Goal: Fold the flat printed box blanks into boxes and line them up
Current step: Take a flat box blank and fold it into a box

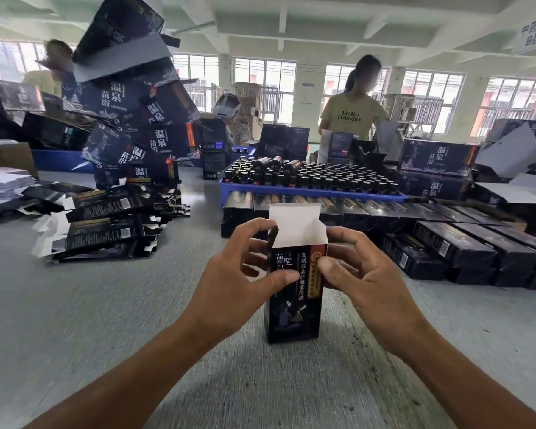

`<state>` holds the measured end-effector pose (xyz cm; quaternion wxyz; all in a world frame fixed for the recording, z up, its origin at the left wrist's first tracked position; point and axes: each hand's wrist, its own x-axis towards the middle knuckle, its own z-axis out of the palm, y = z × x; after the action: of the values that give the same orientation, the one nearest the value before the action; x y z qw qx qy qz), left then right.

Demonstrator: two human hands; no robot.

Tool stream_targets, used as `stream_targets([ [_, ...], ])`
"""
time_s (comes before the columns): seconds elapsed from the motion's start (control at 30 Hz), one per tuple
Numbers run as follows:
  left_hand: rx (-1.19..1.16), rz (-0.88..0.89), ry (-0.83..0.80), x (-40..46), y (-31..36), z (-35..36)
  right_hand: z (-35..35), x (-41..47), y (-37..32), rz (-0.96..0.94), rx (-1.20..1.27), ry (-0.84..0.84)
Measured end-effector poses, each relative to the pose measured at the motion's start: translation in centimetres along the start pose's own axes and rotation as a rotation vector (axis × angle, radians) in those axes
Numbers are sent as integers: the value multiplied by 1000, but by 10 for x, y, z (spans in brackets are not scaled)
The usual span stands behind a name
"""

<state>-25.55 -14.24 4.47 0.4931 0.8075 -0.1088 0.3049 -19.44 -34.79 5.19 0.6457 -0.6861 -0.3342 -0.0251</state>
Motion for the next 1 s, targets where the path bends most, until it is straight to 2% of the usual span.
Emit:
stream_targets([
  [0.23, -98, 2, -44, -1, 0, -3, -2, -2, -7, -12, -114, -41],
  [0.53, -153, 33, 3, 0, 9, -3, 2, -2, -8, -92, 7, 67],
  [1.0, -205, 34, 67, -1, 11, 0, 7, -4, -13, -140, -31, 153],
])
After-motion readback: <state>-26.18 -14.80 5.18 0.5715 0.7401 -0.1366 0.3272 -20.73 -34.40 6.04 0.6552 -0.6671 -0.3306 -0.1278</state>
